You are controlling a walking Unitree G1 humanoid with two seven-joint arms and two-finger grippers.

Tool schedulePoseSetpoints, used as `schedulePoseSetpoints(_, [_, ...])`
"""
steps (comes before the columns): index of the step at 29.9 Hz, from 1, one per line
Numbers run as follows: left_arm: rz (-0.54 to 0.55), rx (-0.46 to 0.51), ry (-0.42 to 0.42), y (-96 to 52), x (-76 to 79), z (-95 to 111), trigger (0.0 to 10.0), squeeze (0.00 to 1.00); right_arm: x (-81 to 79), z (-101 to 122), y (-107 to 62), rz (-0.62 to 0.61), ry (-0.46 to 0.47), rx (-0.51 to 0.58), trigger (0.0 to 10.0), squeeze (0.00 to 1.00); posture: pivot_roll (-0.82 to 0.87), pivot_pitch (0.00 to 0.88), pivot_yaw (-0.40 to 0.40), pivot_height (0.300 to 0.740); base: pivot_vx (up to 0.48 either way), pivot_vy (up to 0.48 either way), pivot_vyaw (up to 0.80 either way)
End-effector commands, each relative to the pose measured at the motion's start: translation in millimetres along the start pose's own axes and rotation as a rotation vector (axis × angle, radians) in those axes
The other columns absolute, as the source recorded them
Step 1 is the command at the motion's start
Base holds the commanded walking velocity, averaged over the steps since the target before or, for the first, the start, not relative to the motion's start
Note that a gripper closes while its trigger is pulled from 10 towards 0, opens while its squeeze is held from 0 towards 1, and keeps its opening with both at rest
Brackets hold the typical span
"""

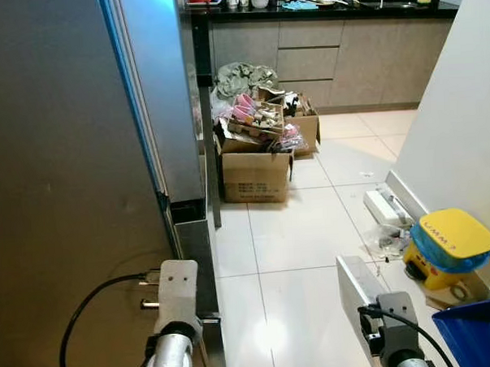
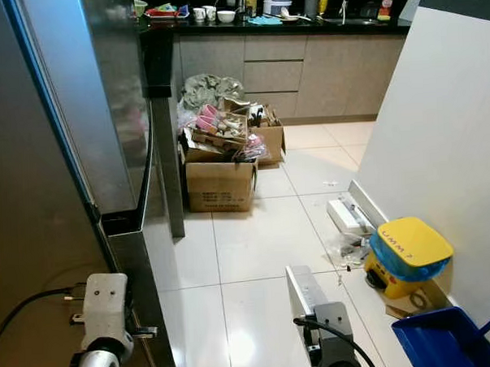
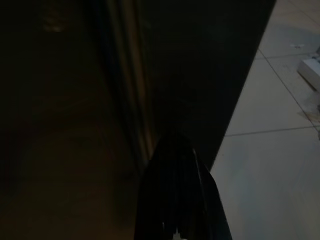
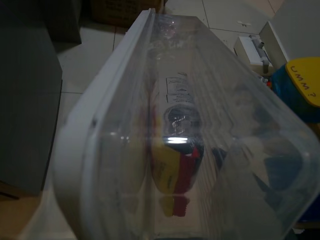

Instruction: Restocking fridge

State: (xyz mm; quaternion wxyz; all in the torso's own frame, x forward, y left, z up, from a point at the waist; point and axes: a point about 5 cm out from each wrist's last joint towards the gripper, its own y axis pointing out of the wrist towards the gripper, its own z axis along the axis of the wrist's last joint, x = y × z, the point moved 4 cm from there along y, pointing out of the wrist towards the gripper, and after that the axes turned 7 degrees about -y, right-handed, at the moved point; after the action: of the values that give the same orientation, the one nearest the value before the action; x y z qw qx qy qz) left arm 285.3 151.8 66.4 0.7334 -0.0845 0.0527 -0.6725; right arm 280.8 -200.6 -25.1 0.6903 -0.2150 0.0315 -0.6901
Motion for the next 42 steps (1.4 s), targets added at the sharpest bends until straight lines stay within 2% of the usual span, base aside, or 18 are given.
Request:
schedulePoseSetpoints(1, [-0.001,0.012,-0.015,3.1,2.3,3,10.0,0.0,2.6,3,-0.5,-0.016,0.011,0.024,10.0,0.0,-0.09,0.076,-0.046,0.74,0.0,0.0,0.0])
schedulePoseSetpoints(8, [0.009,0.022,-0.038,8.1,5.1,6,10.0,0.0,5.9,3,-0.9,-0.025,0.01,0.024,10.0,0.0,-0.1,0.083,-0.05,0.74,0.0,0.0,0.0])
schedulePoseSetpoints(10, [-0.029,0.004,-0.083,7.5,12.7,5,10.0,0.0,5.9,3,-1.0,-0.027,0.011,0.024,10.0,0.0,-0.1,0.083,-0.05,0.74,0.0,0.0,0.0])
schedulePoseSetpoints(12, [-0.043,-0.001,-0.091,7.1,15.2,5,10.0,0.0,5.9,3,-1.1,-0.027,0.012,0.024,10.0,0.0,-0.1,0.083,-0.05,0.74,0.0,0.0,0.0])
schedulePoseSetpoints(16, [-0.134,-0.009,-0.126,3.7,31.8,6,10.0,0.0,5.0,3,-1.4,-0.025,0.012,0.023,10.0,0.0,-0.1,0.083,-0.05,0.74,0.0,0.0,0.0])
schedulePoseSetpoints(21, [-0.166,-0.003,-0.123,4.6,40.4,9,10.0,0.0,3.4,2,-1.4,-0.023,0.015,0.022,10.0,0.0,-0.09,0.085,-0.047,0.74,0.0,0.0,0.0])
schedulePoseSetpoints(25, [-0.16,0.002,-0.119,7.2,40.4,11,10.0,0.0,2.3,2,-1.6,-0.021,0.015,0.021,10.0,0.0,-0.09,0.086,-0.047,0.74,0.0,0.0,0.0])
schedulePoseSetpoints(34, [-0.101,0.018,-0.105,13.7,28.0,15,10.0,0.0,-0.7,2,-1.4,-0.016,0.016,0.018,10.0,0.0,-0.09,0.074,-0.041,0.74,0.0,0.0,0.0])
schedulePoseSetpoints(36, [-0.078,0.022,-0.095,15.2,20.2,16,10.0,0.0,-3.5,1,-1.3,-0.011,0.016,0.017,10.0,0.0,-0.09,0.061,-0.034,0.74,0.0,0.0,0.0])
schedulePoseSetpoints(38, [-0.056,0.018,-0.081,10.9,4.8,14,10.0,0.0,-5.2,0,-2.0,-0.008,0.015,0.016,10.0,0.0,-0.1,0.05,-0.023,0.74,0.0,0.0,0.0])
schedulePoseSetpoints(39, [-0.056,0.018,-0.081,10.9,4.8,14,10.0,0.0,-5.2,0,-2.0,-0.008,0.015,0.016,10.0,0.0,-0.1,0.05,-0.023,0.74,0.0,0.0,0.0])
schedulePoseSetpoints(42, [-0.016,0.011,-0.059,3.6,-16.6,11,10.0,0.0,-2.4,-2,-3.1,-0.012,0.011,0.012,10.0,0.0,-0.11,0.044,-0.021,0.74,0.0,0.0,0.0])
